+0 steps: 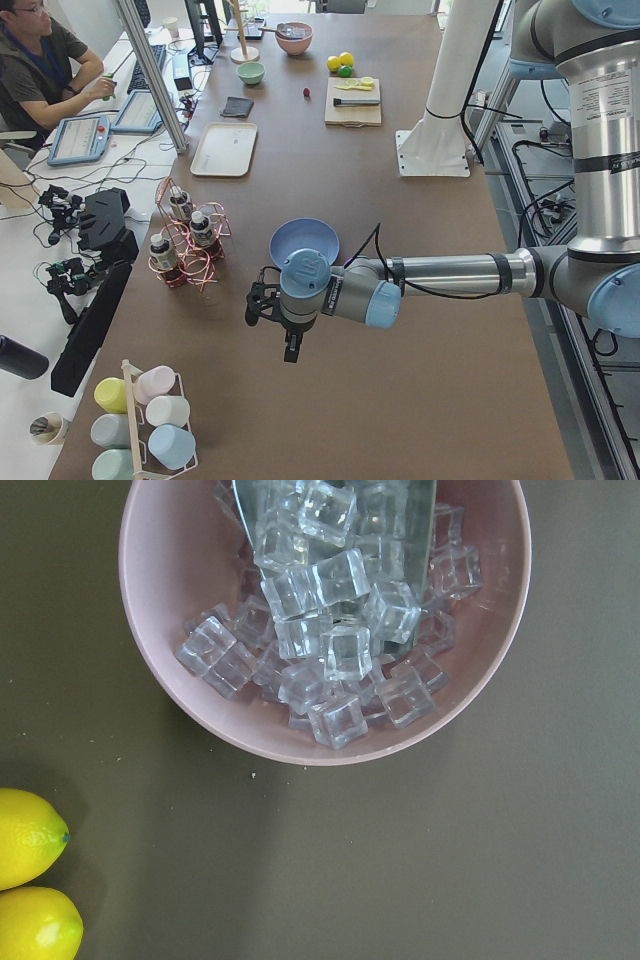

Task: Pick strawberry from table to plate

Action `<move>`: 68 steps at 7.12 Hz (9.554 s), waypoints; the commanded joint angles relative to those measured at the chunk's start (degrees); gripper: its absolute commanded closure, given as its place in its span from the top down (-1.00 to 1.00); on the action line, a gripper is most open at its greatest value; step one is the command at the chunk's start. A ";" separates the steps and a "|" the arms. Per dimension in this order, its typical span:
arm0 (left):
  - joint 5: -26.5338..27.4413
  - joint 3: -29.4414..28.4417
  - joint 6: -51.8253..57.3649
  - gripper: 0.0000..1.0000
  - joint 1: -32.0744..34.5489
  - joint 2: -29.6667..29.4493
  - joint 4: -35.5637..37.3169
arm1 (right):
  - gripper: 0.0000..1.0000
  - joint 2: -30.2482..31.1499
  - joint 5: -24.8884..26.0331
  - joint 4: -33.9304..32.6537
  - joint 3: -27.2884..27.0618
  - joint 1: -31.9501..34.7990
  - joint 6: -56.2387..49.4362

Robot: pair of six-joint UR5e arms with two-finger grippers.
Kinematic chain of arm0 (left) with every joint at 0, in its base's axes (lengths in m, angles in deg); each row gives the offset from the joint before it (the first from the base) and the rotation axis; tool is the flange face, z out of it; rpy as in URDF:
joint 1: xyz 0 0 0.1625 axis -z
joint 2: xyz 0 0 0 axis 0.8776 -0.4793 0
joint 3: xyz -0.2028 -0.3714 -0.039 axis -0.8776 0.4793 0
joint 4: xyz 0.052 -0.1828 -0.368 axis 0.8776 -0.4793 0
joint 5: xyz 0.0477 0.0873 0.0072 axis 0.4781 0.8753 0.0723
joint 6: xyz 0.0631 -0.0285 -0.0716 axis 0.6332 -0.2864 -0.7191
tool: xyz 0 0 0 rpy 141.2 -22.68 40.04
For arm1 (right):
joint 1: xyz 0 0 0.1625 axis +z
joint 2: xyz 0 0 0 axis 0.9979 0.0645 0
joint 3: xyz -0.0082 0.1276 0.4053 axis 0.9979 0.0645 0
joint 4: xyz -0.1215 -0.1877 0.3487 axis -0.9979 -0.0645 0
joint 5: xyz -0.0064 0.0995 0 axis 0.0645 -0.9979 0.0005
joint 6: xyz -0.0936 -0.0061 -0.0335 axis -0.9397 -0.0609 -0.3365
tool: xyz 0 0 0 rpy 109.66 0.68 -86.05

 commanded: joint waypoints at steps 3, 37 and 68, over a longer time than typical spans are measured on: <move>0.07 1.17 -9.08 0.95 -4.62 -0.36 -4.20 | 1.00 0.09 -4.62 0.09 -0.70 -0.61 3.33; 33.73 -0.93 -87.81 0.37 -64.16 -39.04 -12.85 | 1.00 -14.47 -4.82 0.17 -10.38 -21.69 32.07; 19.05 11.73 -60.20 0.86 -42.10 -27.87 7.54 | -1.00 -41.22 32.54 23.29 4.57 -67.33 95.92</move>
